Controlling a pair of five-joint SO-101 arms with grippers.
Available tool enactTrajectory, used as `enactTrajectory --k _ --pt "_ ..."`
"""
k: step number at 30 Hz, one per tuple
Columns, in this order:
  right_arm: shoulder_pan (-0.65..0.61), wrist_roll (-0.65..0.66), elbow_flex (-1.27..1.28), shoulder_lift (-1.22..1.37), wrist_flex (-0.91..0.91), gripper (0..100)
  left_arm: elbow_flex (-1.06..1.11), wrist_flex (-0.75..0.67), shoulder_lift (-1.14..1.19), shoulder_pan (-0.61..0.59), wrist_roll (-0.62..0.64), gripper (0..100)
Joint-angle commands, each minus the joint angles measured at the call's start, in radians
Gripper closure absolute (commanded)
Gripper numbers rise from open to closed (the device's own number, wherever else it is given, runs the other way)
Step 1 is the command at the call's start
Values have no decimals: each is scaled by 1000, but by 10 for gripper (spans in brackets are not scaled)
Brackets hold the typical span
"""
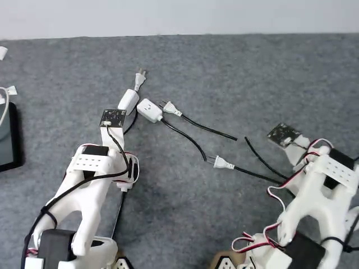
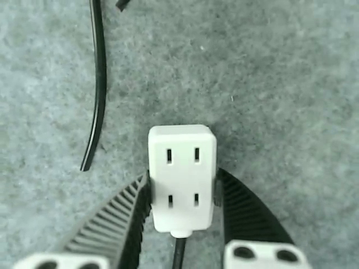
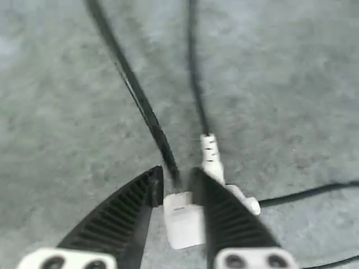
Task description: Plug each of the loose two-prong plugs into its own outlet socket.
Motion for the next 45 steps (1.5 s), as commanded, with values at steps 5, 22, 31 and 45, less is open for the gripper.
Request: enactTrajectory --k 5,22,31,45 --pt "-120 -514 -138 -5 -16 824 -16 17 -8 2 -14 845" --pt "-576 -1849 -55 44 -114 795 -15 25 -8 2 -74 848" --pt "-651 -1852 -169 236 -96 797 -15 25 -8 2 -75 848" --pt "-679 -1936 -298 447 -53 808 -15 25 -8 2 -75 848"
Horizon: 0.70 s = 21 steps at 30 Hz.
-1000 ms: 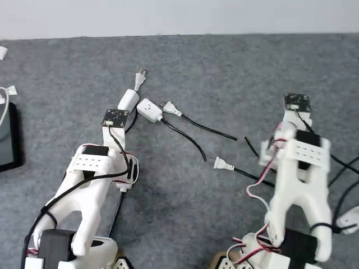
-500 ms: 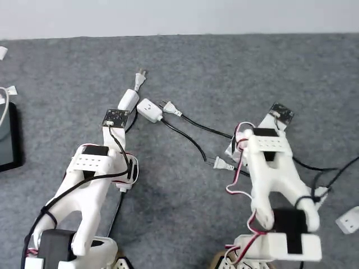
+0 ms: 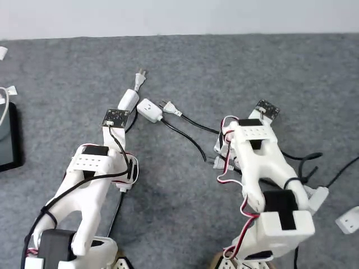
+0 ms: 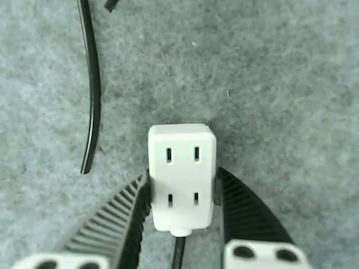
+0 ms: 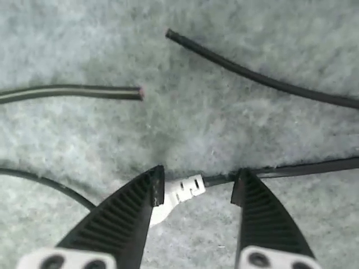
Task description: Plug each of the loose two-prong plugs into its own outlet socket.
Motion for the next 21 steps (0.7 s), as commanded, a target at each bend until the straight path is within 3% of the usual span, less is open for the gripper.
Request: enactTrajectory --k 1,5,12,21 --pt "-12 -11 -97 71 61 829 -15 20 -8 2 -12 848" --pt "-13 -9 -173 119 137 931 -15 20 -8 2 -12 848" --pt "-67 40 -201 139 151 995 -15 20 -8 2 -12 848" --pt "-68 101 -265 104 268 989 -15 32 -8 2 -51 848"
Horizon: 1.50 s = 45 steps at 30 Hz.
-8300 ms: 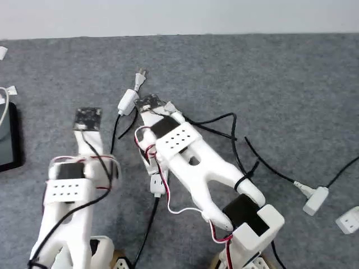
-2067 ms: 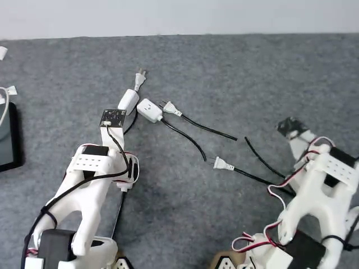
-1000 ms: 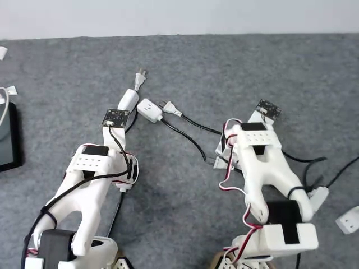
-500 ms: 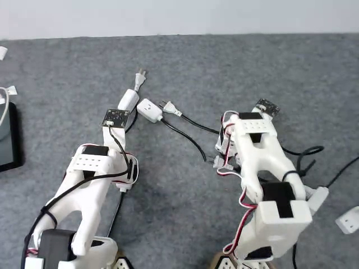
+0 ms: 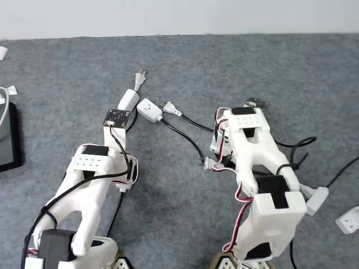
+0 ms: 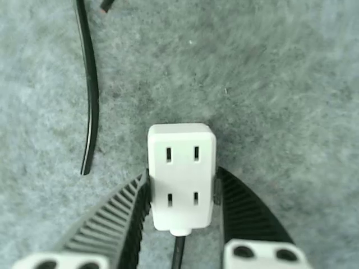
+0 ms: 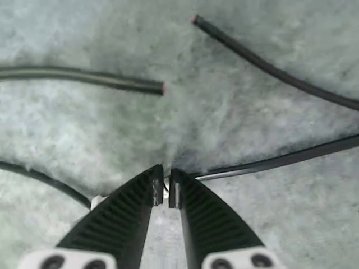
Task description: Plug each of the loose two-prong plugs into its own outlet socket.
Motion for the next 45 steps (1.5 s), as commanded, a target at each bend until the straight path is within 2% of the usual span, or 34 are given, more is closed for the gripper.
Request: enactTrajectory --k 1,7,13,22,29,32,37,45 --pt "-30 23 -49 -50 59 988 -15 32 -8 2 -20 848" --pt "-56 23 -46 -73 71 894 -15 32 -6 2 -20 848" --pt "-54 25 -58 -73 104 895 -15 32 -6 3 -20 848" --pt "-124 15 -51 71 31 890 -15 32 -6 3 -21 848" --pt "-136 21 -104 111 74 890 -15 32 -6 3 -21 848" --pt "-137 26 -160 110 159 890 -15 32 -5 3 -21 848" --pt "-136 120 -216 74 272 888 -19 34 0 3 -21 848" --pt "-174 89 -215 122 275 840 -19 32 2 3 -21 845"
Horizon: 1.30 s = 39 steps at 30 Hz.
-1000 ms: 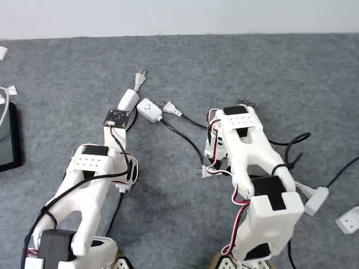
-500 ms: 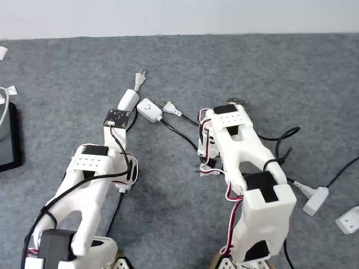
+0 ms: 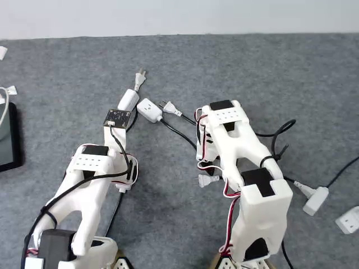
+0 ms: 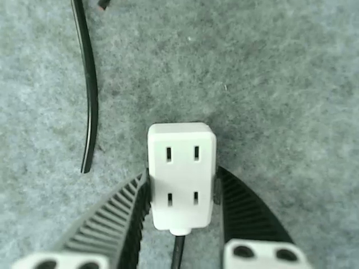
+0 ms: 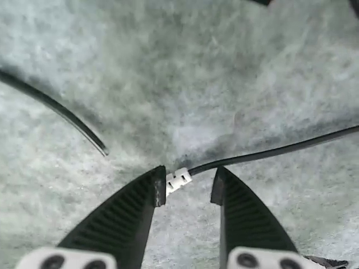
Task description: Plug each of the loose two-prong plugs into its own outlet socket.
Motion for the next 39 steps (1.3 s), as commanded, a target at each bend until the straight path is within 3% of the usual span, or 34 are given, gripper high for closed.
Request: enactTrajectory --k 1,12,17,23,32,39 --pt "-53 -17 -48 15 15 840 -16 25 2 3 -17 844" --pt "-93 -21 -192 196 54 847 -18 25 3 3 -17 844" --pt "-79 -17 -199 196 51 995 -15 25 3 3 -18 844" --pt "-25 49 -215 171 87 991 -13 26 3 3 -54 844" --pt "87 437 -284 65 177 991 -15 26 2 3 -51 845" --pt "64 1049 -367 77 237 987 -16 25 2 3 -12 844"
